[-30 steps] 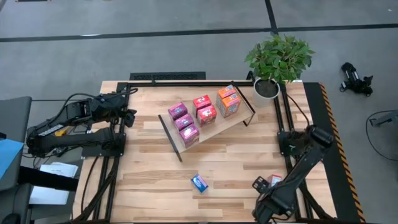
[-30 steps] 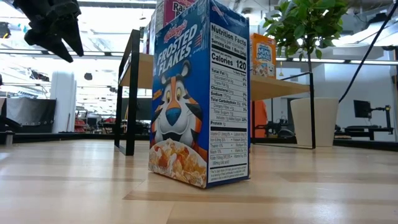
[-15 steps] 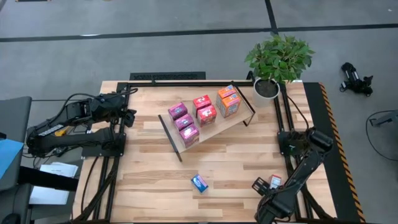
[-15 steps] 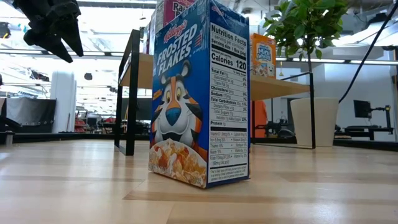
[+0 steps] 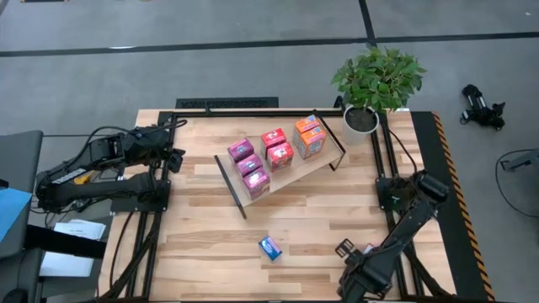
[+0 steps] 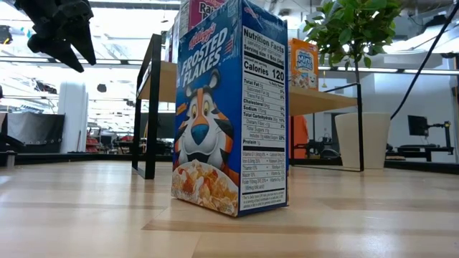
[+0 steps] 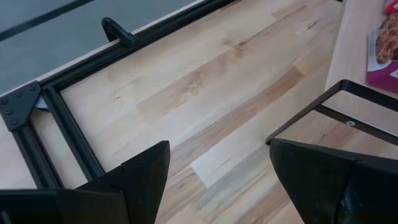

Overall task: Stack cereal on shelf
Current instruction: Put the red cereal box aligned with the other red cereal boxes on the shelf

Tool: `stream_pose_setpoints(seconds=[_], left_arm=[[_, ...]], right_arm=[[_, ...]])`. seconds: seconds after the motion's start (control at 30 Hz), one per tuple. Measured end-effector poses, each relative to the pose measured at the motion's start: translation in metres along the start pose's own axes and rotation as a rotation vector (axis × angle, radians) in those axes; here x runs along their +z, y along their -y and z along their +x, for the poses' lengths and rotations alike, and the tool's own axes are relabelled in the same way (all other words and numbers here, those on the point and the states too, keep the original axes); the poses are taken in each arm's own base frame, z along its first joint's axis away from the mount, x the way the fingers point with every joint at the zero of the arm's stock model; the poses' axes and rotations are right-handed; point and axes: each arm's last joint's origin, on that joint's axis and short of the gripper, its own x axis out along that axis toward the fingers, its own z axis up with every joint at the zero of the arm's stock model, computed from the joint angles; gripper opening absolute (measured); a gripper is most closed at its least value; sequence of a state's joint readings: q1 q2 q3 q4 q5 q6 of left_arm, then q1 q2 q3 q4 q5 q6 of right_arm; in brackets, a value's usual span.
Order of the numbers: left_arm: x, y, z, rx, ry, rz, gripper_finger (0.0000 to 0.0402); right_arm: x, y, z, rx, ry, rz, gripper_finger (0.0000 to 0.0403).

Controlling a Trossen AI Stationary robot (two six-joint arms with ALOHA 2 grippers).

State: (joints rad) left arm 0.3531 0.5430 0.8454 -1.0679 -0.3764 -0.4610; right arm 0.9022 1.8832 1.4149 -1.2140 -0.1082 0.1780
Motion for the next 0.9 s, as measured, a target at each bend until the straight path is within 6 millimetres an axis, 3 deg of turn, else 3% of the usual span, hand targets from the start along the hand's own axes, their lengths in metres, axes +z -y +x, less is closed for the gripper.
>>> stream_pose_setpoints(seconds=[0.27,0.53,0.7,0.9], left_arm=[[0.000,0.000,0.000,-0.002,0.000,0.007,0.0268],[0.000,0.001,0.000,-0.027,-0.012,0.030,0.0268],[0.000,0.001,0.000,-0.028,-0.011,0.029,0.0268],[0.000,0.001,0.000,-0.028,-0.011,0.029,0.0268]], right_arm=[[0.000,0.018,-0.032,-0.196,0.196,0.088,0.0156],[-0.019,0.052,-0.103,-0.466,0.676,0.383,0.0148],[-0.048,0.070,-0.144,-0.633,0.885,0.421,0.0155],[-0.094,0.090,-0.153,-0.666,1.135,0.435,0.0162]])
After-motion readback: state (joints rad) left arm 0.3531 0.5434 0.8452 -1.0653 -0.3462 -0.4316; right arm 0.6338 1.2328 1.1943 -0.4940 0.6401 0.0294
